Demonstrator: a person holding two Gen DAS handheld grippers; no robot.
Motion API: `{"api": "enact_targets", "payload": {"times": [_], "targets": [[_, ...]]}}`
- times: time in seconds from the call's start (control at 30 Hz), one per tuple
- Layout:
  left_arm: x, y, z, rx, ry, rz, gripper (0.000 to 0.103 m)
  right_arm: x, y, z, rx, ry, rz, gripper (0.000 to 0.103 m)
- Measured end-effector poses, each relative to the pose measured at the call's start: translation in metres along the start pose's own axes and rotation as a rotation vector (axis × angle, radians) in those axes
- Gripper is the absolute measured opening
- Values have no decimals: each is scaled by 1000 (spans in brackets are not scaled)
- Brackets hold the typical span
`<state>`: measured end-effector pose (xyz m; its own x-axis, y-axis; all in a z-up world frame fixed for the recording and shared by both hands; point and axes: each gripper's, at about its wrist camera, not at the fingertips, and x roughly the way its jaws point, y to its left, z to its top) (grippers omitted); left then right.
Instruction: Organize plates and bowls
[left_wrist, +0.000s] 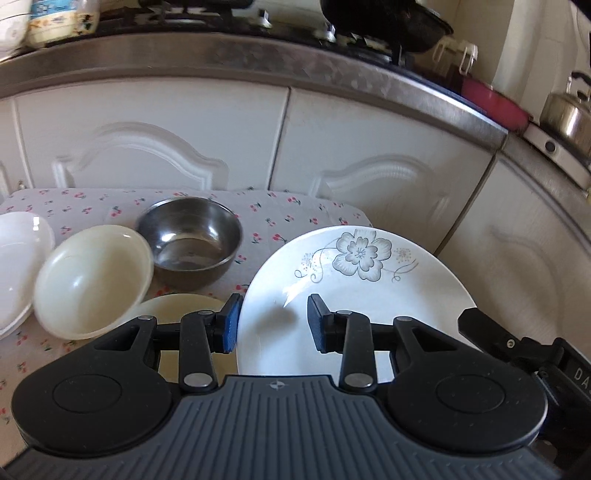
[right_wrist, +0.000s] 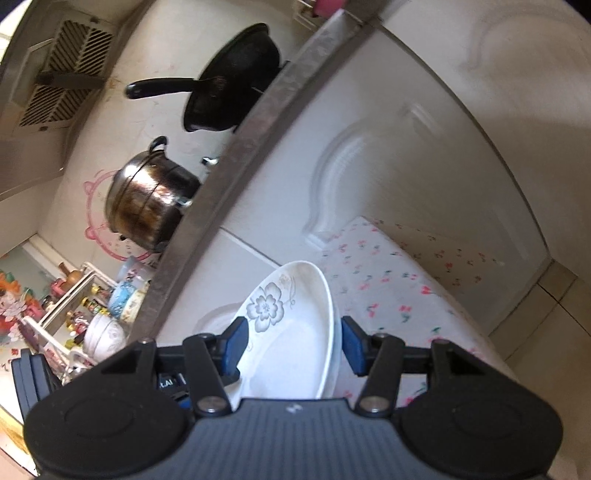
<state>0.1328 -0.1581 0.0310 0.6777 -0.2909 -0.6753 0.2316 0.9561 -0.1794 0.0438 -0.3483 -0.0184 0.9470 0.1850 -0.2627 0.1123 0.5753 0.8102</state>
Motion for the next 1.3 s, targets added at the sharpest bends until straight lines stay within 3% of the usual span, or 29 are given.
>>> {"api": "enact_targets", "payload": {"times": [0.63,0.93,1.3], "targets": [[-87,58,-37,-143,-73,3,39,-8,47,-35,-42,93,121,55],[-113,90,-70,-232,-75,28,37,-20,64,-64,-87,165,134,55],[-127,97,-94,-231,-63,58,37,-41,75,-92,-139,199,112,57]]}}
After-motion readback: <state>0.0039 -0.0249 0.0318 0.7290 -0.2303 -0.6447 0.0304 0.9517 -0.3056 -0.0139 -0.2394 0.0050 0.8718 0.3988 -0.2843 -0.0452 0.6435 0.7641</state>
